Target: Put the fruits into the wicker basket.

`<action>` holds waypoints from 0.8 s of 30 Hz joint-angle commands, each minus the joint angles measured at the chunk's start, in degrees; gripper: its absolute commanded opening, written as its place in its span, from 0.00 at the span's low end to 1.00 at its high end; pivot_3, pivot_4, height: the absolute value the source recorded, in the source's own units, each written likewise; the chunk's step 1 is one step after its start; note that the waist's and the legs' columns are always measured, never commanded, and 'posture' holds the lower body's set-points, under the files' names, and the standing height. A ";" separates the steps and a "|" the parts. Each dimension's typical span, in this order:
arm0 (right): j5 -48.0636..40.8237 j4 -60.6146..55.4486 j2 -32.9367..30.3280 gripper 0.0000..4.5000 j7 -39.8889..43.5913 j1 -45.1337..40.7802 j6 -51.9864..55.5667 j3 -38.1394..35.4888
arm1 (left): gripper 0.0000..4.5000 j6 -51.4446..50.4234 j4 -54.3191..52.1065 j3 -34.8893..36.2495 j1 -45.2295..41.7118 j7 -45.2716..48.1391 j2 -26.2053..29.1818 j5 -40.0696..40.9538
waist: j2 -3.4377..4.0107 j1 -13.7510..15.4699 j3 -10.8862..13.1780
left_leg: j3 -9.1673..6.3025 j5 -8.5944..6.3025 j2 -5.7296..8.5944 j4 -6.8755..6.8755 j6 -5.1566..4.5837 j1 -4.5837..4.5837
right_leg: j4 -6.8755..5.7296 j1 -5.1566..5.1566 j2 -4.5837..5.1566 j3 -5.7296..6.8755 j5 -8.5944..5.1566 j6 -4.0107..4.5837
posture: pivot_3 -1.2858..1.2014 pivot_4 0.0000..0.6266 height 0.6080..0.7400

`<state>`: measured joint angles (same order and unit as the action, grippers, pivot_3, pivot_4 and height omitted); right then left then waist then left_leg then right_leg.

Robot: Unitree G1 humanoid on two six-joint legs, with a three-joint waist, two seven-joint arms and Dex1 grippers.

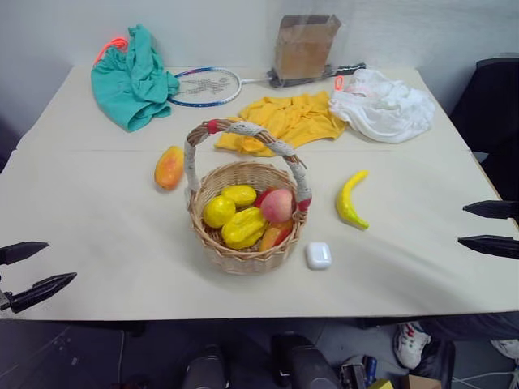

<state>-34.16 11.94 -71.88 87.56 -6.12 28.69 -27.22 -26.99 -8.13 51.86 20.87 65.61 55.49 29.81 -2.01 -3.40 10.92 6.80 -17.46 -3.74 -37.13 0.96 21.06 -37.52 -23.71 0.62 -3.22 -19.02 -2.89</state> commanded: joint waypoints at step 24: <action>-0.05 -5.90 2.31 1.00 -1.26 -2.50 -1.21 1.61 | 1.00 -2.88 -2.80 -2.05 -3.97 -3.65 0.61 1.35 | 0.02 -0.11 0.01 | 0.03 -0.03 -0.04 -0.08 0.04 -0.03 | -0.15 0.00 -0.06 0.01 -0.01 -0.04 | 0.52 0.24 1.00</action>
<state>-32.40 8.71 -69.85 86.13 -7.75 26.61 -25.15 -29.71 -9.06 49.17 17.29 62.05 55.14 30.29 -1.99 -3.51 10.93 6.83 -17.49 -3.78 -37.21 1.00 21.03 -37.68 -23.71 0.56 -3.21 -19.03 -2.93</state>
